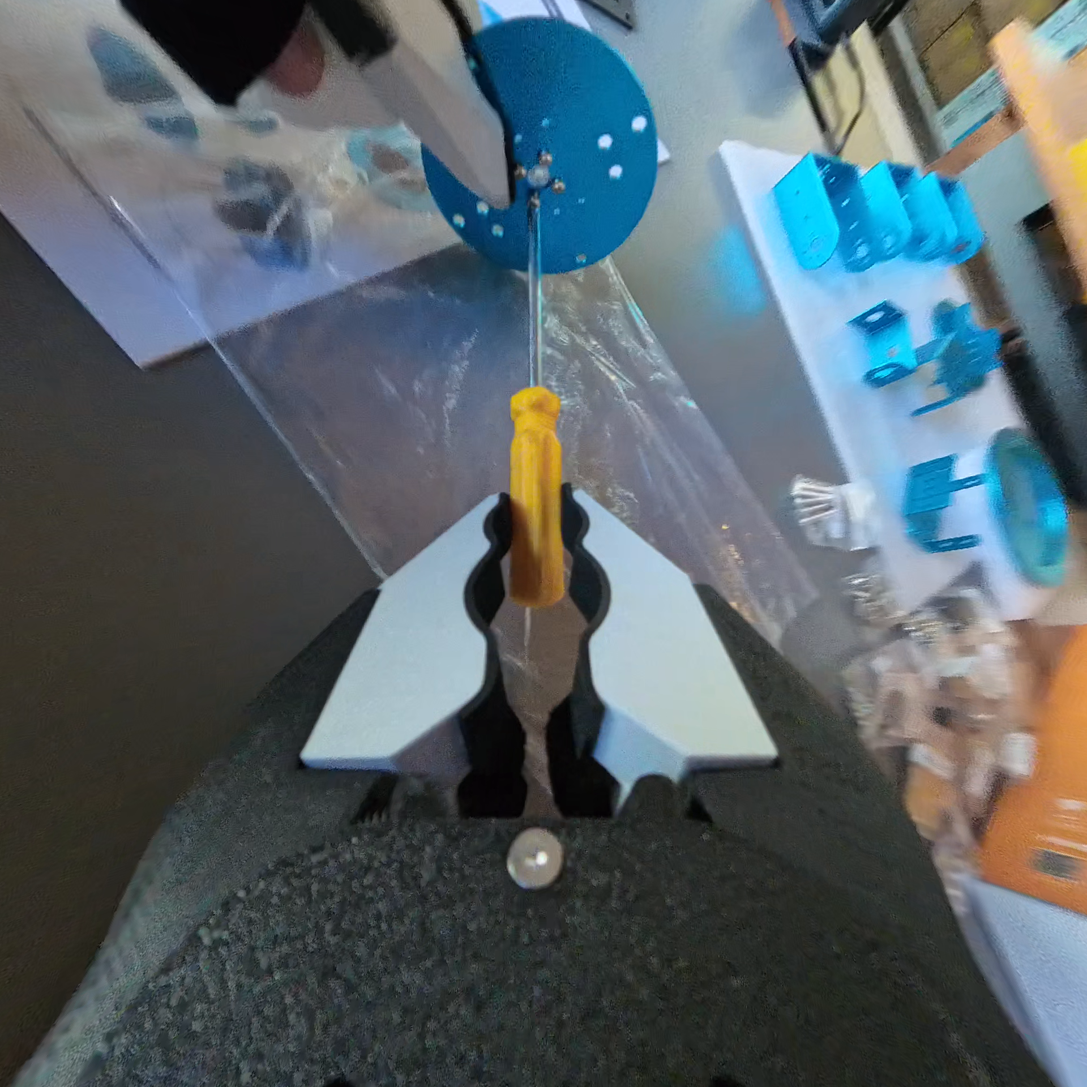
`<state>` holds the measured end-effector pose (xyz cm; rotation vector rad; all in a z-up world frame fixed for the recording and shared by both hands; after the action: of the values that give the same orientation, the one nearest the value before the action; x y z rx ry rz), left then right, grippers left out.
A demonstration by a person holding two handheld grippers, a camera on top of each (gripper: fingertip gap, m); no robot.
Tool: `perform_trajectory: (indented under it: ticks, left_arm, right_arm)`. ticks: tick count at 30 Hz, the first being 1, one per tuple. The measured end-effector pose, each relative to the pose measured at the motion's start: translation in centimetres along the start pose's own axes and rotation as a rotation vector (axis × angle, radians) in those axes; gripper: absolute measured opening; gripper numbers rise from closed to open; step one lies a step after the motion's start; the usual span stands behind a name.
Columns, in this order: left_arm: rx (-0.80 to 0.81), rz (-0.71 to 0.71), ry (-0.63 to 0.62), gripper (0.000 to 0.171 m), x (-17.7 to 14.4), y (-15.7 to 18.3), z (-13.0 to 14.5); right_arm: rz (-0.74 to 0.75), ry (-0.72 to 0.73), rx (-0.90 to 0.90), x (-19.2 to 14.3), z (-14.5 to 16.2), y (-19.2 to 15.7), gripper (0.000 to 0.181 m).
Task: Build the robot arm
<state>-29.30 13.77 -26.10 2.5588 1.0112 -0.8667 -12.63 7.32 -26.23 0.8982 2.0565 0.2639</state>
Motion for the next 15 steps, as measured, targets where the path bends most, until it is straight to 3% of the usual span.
perform_trajectory:
  ticks: [5, 15]
  left_arm:
    - [0.027, -0.023, 0.015, 0.002, 0.1, 0.1, 0.1]
    - [0.06, -0.009, 0.032, 0.002, 0.2, 0.0, 0.0]
  right_arm:
    - [-0.141, 0.01, 0.2, 0.1, 0.0, 0.9, 0.015]
    - [-0.6, 0.016, 0.658, 1.4, 1.5, 1.9, 0.015]
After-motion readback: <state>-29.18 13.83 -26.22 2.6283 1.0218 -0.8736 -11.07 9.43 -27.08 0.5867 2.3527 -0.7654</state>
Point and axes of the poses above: each gripper's, where its closed fingertips meet, x out along the fingers, z out of its underside, y = z × x across the jaws, the point moved 8 cm from there along -x, back along the fingers, and after that the axes turned 4 degrees about -x, right-handed, at the moved point
